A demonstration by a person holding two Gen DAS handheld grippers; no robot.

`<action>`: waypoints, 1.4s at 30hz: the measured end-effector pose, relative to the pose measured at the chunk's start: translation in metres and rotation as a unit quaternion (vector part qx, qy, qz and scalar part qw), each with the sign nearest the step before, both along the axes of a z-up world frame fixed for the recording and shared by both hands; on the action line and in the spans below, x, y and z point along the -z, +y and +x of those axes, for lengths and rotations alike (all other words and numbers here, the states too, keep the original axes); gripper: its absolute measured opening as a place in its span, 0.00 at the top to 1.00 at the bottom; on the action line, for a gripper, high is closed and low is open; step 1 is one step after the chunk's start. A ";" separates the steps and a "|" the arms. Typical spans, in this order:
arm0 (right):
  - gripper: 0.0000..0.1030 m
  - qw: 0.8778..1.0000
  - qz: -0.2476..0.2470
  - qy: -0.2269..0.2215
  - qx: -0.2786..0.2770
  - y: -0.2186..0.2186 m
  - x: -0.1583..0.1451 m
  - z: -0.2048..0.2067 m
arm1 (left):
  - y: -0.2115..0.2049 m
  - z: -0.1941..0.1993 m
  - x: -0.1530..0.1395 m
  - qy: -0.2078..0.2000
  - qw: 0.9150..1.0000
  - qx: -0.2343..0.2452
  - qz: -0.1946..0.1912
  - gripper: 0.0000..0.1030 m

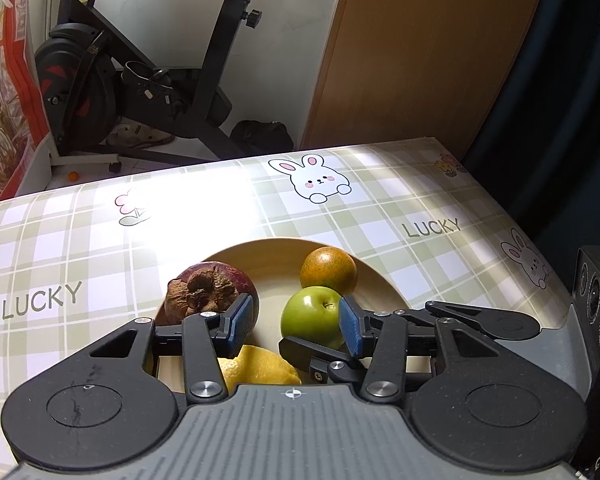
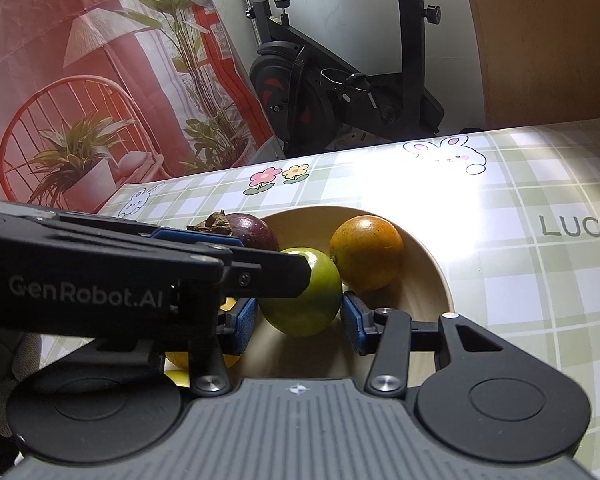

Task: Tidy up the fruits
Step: 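Open the left gripper to release the green apple and withdraw, then move the left tool down toward the tangerine beside the plate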

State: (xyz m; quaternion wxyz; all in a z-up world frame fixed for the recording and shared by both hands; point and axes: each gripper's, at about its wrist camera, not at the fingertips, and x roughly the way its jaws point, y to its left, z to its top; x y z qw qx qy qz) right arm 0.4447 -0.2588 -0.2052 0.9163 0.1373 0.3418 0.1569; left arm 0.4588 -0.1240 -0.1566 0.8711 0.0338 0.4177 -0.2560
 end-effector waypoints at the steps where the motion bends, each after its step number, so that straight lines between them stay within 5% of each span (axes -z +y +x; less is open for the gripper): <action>1: 0.52 1.000 -0.001 -0.001 0.003 0.000 -0.001 -0.002 | 0.002 -0.001 -0.001 -0.001 1.000 -0.002 -0.005 0.52; 15: 0.52 0.999 -0.013 -0.039 0.020 0.011 -0.033 -0.048 | 0.052 -0.036 -0.035 -0.038 0.997 -0.041 -0.047 0.52; 22: 0.52 0.997 -0.032 -0.065 0.009 0.031 -0.051 -0.072 | 0.085 -0.054 -0.052 -0.071 0.995 -0.069 -0.024 0.52; 42: 0.52 0.997 -0.050 -0.045 -0.046 0.071 -0.046 -0.102 | 0.142 -0.093 -0.042 -0.072 0.990 -0.116 -0.023 0.52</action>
